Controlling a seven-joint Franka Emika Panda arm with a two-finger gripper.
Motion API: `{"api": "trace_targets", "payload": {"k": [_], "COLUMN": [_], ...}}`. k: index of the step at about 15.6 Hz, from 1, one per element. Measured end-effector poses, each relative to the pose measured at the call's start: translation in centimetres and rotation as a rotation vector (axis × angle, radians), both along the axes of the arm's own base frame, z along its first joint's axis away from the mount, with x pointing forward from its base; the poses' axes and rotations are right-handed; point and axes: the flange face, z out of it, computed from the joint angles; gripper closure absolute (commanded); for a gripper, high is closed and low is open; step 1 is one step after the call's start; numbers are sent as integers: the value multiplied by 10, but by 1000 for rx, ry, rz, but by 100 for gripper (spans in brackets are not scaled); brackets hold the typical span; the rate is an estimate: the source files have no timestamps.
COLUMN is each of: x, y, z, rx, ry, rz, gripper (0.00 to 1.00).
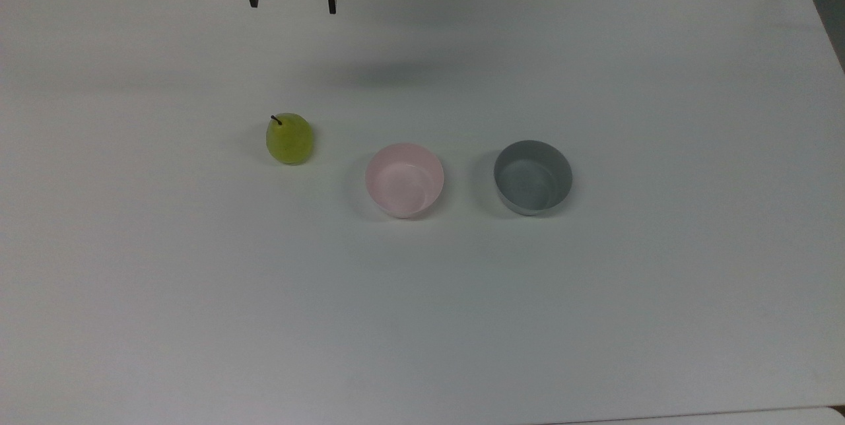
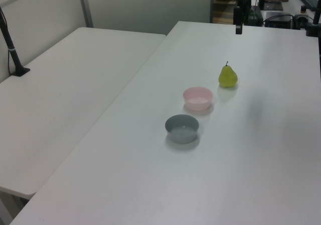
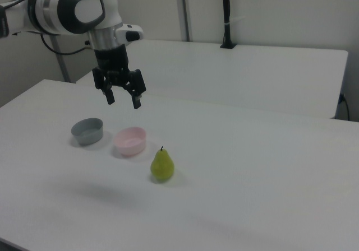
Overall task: Place the pear in the bowl
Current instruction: 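Move the open gripper down over the yellow-green pear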
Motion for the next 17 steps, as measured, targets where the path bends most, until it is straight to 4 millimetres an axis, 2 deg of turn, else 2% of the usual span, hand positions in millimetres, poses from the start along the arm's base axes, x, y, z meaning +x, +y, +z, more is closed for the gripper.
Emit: {"api": "trace_targets", "payload": {"k": [4, 11, 13, 17], "x": [0, 3, 6, 18], "y": [-8, -17, -16, -16], "z": [-7, -2, -9, -42], "rx": [25, 53, 54, 54], "ry": [11, -1, 14, 73], "rz": [-23, -29, 24, 86], "gripper": [0, 0, 0, 0]}}
